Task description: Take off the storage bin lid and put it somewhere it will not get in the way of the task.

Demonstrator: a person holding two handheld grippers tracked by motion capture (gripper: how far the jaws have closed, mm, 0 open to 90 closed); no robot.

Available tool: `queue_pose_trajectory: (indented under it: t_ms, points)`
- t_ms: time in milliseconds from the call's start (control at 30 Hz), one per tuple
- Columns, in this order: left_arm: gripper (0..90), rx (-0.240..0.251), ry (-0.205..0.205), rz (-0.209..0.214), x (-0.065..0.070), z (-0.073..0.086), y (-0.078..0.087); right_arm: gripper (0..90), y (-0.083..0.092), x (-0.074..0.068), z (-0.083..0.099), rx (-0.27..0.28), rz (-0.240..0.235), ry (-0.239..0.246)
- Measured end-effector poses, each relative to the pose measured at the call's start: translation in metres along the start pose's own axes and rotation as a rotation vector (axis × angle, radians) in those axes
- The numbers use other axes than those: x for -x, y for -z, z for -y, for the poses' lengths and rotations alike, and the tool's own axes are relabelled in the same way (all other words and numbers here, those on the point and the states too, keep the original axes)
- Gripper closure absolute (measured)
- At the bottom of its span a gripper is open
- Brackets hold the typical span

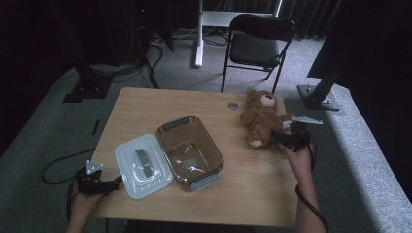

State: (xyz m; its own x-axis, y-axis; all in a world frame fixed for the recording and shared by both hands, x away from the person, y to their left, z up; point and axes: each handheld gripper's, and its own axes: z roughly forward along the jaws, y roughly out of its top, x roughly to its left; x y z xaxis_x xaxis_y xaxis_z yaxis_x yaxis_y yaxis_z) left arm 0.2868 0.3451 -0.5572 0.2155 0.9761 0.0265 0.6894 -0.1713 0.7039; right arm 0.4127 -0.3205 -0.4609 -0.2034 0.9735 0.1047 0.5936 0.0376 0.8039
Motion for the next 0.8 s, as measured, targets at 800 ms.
queue_pose_trajectory:
  t_ms: [800]
  points:
    - [0.6, 0.003, 0.0, 0.002, 0.001, -0.004, -0.004, 10.9, -0.068, 0.01, -0.035, -0.09, -0.018, -0.137]
